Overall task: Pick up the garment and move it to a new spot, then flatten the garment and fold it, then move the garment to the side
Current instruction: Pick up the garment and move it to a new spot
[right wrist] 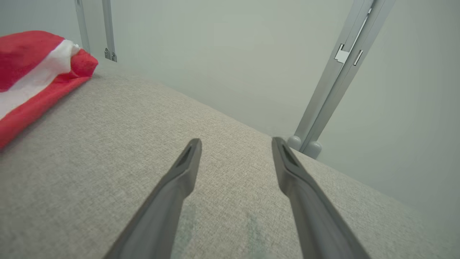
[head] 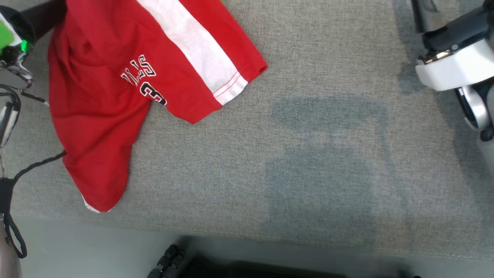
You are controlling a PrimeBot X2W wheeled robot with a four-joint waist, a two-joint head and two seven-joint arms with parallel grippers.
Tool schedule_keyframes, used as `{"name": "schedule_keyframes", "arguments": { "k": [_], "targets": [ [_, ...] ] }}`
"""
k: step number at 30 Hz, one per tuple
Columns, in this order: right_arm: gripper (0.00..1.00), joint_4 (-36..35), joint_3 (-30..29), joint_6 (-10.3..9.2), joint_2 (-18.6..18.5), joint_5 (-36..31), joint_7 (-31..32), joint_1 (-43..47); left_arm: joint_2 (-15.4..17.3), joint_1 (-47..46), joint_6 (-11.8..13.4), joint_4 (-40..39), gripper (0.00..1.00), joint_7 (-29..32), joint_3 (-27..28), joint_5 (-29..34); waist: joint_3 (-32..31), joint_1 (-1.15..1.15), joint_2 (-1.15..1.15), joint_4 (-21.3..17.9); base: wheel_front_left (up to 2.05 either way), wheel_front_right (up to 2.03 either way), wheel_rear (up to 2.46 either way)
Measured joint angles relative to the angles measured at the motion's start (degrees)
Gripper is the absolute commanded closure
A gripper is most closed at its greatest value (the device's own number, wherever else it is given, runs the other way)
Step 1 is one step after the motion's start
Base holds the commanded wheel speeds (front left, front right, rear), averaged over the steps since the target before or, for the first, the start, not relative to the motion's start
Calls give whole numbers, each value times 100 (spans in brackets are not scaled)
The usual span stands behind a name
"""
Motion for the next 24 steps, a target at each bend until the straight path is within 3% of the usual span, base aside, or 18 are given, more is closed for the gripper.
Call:
{"name": "schedule_keyframes", "arguments": {
  "k": [9, 20, 24],
  "targets": [
    [0, 394, 109, -99, 415, 188, -426, 205, -2, 238, -99, -524, 100, 212, -197, -10, -365, 0, 0, -169, 0, 0, 0],
    [0, 872, 216, -204, 1089, 488, -848, 486, -214, 402, -116, -1535, 100, 447, -691, -96, -800, 0, 0, -800, 0, 0, 0],
    [0, 989, 222, -249, 1283, 606, -923, 586, -427, 405, 5, -1800, 100, 444, -879, 14, -916, 0, 0, -1090, 0, 0, 0]
  ]
}}
